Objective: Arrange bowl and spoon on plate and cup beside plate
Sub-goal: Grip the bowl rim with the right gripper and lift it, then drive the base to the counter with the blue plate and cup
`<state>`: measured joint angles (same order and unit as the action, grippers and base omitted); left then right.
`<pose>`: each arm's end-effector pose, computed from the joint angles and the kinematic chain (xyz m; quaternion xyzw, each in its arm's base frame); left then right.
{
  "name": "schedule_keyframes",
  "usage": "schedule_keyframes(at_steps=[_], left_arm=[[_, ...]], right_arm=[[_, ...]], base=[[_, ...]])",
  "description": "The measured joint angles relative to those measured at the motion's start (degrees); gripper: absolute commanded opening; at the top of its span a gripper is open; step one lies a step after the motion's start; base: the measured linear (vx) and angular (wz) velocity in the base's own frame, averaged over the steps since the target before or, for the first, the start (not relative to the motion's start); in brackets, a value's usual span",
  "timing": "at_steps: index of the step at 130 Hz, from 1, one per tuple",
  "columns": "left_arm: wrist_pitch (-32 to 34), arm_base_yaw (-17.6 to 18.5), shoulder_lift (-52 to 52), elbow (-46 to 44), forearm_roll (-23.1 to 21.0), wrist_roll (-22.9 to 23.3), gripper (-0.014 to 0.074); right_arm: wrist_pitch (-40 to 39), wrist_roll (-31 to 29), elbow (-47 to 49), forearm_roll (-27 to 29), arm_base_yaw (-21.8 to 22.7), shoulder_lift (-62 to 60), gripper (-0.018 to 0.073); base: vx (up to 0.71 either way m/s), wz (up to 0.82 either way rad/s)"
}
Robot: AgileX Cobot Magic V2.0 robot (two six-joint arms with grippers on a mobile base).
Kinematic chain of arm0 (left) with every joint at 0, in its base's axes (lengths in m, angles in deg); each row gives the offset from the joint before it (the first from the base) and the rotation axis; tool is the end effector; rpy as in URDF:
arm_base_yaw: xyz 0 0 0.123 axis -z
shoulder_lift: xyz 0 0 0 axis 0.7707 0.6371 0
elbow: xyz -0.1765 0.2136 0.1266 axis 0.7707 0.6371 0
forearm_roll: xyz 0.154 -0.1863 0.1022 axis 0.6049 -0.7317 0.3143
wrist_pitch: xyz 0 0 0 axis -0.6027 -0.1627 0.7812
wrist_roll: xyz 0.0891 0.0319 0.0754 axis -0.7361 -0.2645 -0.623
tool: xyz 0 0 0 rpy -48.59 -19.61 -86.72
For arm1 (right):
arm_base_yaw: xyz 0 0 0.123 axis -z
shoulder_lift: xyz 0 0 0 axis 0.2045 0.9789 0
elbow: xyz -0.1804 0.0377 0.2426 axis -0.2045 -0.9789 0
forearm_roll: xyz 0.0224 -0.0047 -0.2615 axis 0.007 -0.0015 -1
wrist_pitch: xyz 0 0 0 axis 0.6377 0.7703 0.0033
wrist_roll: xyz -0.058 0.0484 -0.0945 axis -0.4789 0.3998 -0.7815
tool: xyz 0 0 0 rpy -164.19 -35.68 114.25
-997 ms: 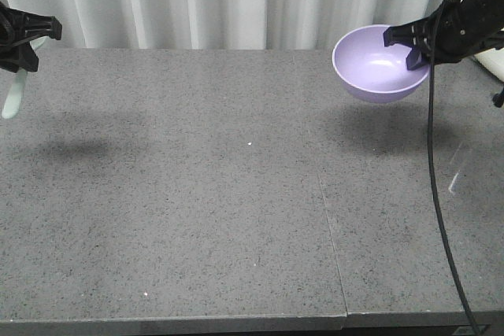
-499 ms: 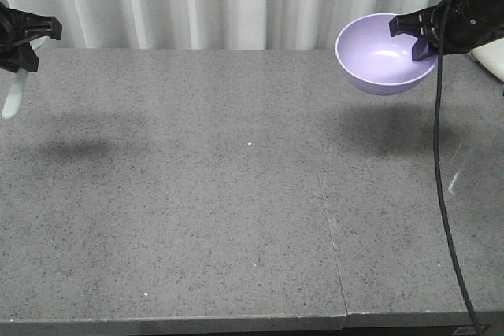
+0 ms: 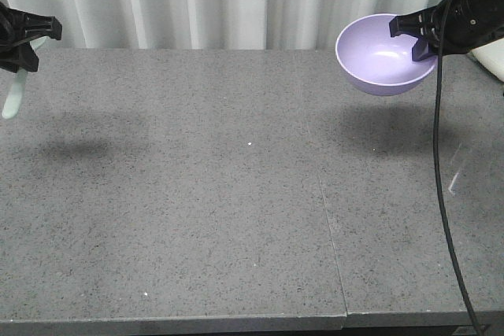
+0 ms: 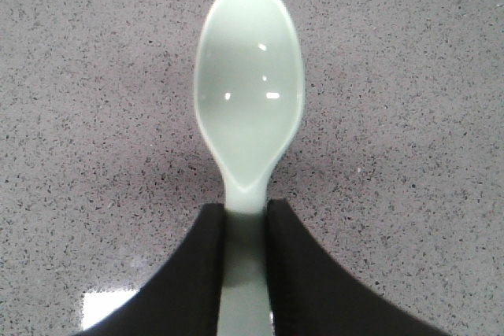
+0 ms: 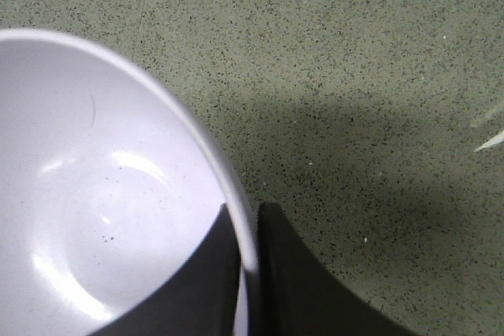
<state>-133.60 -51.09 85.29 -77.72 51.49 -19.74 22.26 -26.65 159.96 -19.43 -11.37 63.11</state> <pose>0.4179 -0.0028 0.3750 -0.0315 0.9636 -0.0386 0.2627 0.4610 0.0120 0.3543 -0.0289 0.9481 0.0556 0.3119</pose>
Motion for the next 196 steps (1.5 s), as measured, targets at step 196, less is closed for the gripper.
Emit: schedule_keyframes(at_steps=[196], left_arm=[[0.0, 0.0, 0.0, 0.0, 0.0, 0.0, -0.0008]], right_arm=[[0.07, 0.0, 0.0, 0.0, 0.0, 0.0, -0.0004]], base=[[-0.02, -0.27]])
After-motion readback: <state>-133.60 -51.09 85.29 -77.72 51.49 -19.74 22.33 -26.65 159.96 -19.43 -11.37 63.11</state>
